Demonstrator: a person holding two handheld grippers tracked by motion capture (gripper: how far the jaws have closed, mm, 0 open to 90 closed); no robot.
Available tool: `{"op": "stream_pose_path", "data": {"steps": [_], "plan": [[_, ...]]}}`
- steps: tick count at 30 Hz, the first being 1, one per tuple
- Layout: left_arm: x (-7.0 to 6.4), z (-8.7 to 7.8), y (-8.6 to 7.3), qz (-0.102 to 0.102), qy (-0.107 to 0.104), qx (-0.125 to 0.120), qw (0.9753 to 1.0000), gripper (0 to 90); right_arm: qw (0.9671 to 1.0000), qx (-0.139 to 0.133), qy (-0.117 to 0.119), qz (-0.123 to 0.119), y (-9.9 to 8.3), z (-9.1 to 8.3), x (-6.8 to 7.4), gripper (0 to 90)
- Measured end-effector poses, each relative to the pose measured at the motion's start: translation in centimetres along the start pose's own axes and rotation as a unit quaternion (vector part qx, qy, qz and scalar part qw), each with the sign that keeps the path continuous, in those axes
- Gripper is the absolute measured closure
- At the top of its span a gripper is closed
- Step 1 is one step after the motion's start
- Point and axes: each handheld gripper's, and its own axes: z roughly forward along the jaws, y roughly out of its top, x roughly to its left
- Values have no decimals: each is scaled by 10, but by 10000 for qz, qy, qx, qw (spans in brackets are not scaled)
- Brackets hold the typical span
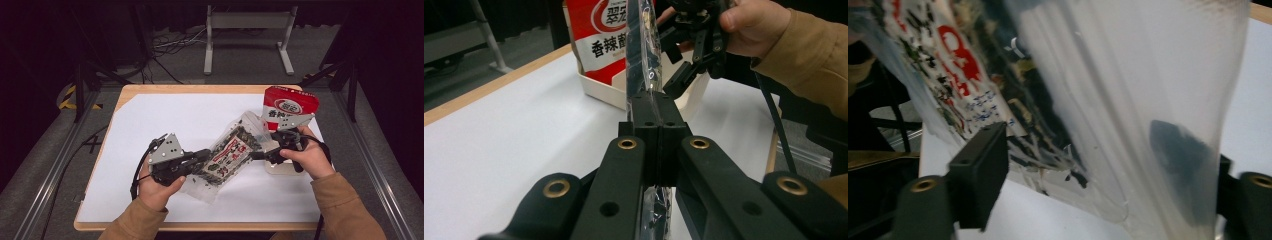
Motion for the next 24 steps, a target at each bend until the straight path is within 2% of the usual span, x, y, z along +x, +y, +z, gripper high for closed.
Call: {"op": "stream_pose_path", "data": {"steps": [2,4,6,9,11,15,17,20,21,24], "plan": [[3,0,-1,-46,1,15,10000,900,9999,103,-15,-93,0,-1,1,383],[6,0,-2,-86,29,28,10000,900,9994,253,19,-214,-2,-3,1,501],[9,-2,-3,-193,46,-20,9998,900,9990,275,208,-282,-2,-6,1,610],[14,-6,-3,-291,65,-159,9994,900,9977,64,564,-374,0,-13,3,706],[15,-7,-3,-296,69,-163,9994,900,9971,-11,645,-408,3,-15,5,715],[18,-7,-4,-315,118,-136,9993,900,9967,73,675,-454,6,-18,8,735],[21,-9,-5,-387,109,-135,9991,899,9960,24,826,-346,7,-21,10,752],[23,-9,-6,-404,239,-92,9989,888,9948,-61,963,-321,13,-29,15,777],[23,-9,-7,-479,174,-120,9986,885,9945,-56,996,-329,17,-33,18,785],[23,-9,-6,-468,138,-138,9987,881,9955,19,857,-400,26,-42,24,788]]}}
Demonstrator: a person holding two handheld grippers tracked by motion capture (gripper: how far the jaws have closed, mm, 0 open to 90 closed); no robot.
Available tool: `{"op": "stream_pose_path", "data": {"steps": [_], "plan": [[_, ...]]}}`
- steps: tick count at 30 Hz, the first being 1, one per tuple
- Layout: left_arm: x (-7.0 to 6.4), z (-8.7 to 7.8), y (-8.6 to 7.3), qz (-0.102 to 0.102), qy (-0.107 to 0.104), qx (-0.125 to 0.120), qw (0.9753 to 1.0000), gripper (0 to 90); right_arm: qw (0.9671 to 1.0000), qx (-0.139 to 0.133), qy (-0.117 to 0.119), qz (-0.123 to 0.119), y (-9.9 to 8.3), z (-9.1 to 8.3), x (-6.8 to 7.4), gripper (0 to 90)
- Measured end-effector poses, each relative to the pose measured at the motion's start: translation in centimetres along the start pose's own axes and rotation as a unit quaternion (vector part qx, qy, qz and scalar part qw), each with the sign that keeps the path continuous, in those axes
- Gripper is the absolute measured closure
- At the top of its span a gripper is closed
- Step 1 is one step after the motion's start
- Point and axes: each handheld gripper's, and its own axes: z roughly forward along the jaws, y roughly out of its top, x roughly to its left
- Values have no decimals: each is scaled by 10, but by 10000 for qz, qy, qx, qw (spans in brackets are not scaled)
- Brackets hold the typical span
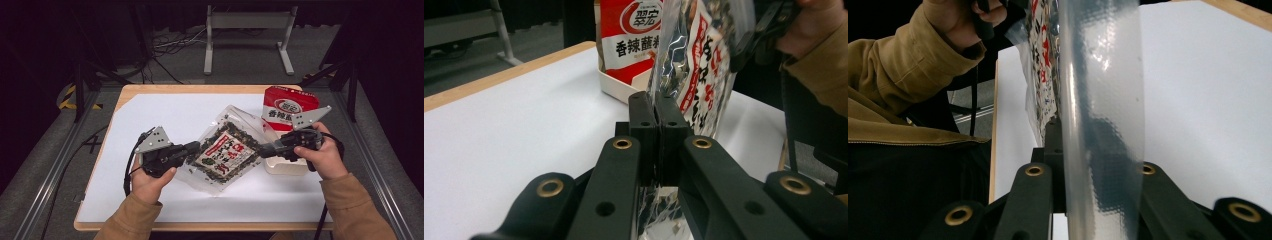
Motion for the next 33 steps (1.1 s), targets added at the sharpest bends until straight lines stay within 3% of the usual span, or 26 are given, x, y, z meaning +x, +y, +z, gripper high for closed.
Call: {"op": "stream_pose_path", "data": {"steps": [6,19,27,33], "plan": [[-1,3,0,19,-19,56,10000,848,9997,125,-207,-83,18,-15,11,791],[4,0,-1,-79,73,58,9999,607,9959,282,-843,-170,46,-44,32,792],[7,1,-3,6,225,193,9996,570,9925,373,-1157,-131,58,-62,39,791],[20,0,-10,89,534,351,9979,529,9899,263,-1389,-26,63,-74,43,791]]}}
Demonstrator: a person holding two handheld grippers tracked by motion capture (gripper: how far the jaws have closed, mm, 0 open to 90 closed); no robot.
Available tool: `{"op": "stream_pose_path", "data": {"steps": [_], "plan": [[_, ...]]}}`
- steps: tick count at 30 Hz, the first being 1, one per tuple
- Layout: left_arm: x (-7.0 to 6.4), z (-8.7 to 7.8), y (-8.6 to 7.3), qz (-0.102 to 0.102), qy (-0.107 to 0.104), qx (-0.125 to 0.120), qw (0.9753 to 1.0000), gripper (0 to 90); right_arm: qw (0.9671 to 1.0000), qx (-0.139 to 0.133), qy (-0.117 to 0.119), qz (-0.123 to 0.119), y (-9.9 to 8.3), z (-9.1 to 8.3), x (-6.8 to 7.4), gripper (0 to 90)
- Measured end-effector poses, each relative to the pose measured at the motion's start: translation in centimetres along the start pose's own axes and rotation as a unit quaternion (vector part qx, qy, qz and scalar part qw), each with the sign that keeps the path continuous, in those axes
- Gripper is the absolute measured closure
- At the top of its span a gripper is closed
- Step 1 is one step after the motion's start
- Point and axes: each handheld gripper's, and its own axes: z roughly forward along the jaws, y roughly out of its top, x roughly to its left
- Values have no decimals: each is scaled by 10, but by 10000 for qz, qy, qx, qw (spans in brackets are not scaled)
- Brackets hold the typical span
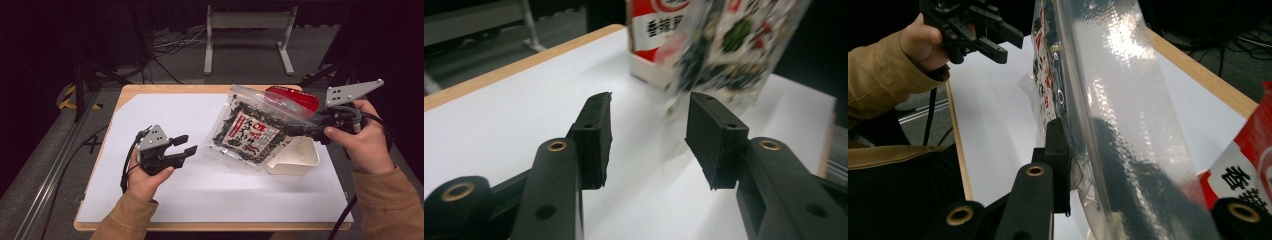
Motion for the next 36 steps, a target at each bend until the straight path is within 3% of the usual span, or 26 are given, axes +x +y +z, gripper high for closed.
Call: {"op": "stream_pose_path", "data": {"steps": [6,11,22,26,28,36], "plan": [[17,2,-16,-67,299,241,9992,512,9997,-2,-233,57,5,-14,-1,791],[25,2,-22,-196,389,301,9986,507,9992,-10,-389,54,9,-24,-1,791],[34,1,-31,-125,622,490,9968,466,9961,92,-879,-3,15,-48,1,791],[40,-2,-36,-154,715,536,9959,462,9927,224,-1183,118,13,-55,-4,791],[40,-3,-37,-151,734,559,9956,461,9921,244,-1227,120,13,-56,-5,791],[43,-2,-39,-190,757,584,9952,457,9801,540,-1864,429,7,-64,-6,790]]}}
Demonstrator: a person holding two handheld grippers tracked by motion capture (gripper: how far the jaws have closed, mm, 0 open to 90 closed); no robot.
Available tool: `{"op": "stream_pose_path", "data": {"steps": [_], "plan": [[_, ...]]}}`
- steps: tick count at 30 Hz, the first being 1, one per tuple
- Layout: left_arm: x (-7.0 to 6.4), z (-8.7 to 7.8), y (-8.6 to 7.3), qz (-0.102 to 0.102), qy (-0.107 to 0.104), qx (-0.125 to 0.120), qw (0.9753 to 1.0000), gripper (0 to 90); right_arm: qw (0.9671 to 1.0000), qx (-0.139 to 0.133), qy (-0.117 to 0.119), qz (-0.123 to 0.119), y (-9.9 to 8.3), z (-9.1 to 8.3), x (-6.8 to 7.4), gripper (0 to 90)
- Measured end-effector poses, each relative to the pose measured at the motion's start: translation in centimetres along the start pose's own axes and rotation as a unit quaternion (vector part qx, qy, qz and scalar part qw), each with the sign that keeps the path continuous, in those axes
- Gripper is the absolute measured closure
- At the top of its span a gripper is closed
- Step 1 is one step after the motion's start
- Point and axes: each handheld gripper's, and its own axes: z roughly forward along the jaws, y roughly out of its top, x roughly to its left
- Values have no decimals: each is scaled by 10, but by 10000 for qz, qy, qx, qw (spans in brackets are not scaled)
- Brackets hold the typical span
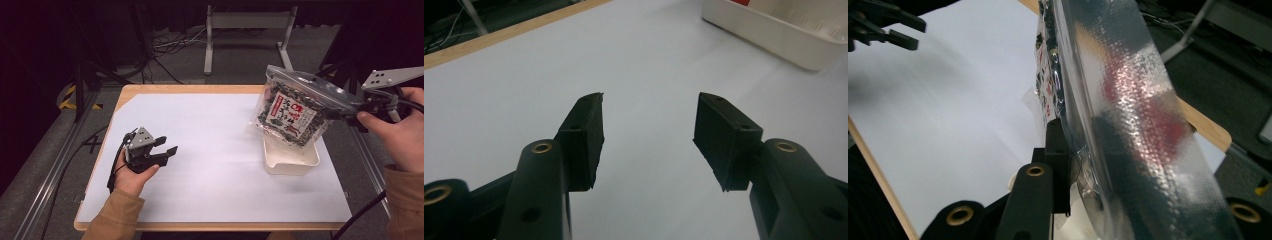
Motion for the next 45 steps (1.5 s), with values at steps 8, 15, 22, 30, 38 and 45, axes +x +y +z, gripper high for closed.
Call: {"op": "stream_pose_path", "data": {"steps": [8,15,22,30,38,45], "plan": [[1,1,-1,-46,-11,9,10000,449,9976,436,-379,370,-3,6,-4,788],[1,2,-2,-42,-17,30,10000,447,9959,612,-410,531,-7,11,-6,789],[1,2,-2,-50,-23,37,10000,445,9926,888,-574,590,-12,26,-10,789],[1,3,-2,-35,-19,53,10000,440,9892,1201,-434,722,-24,49,-17,789],[0,5,-3,-45,-41,61,10000,436,9895,1224,-515,571,-20,60,-13,789],[2,4,-3,-57,-20,51,10000,433,9874,1365,-538,599,-24,73,-15,789]]}}
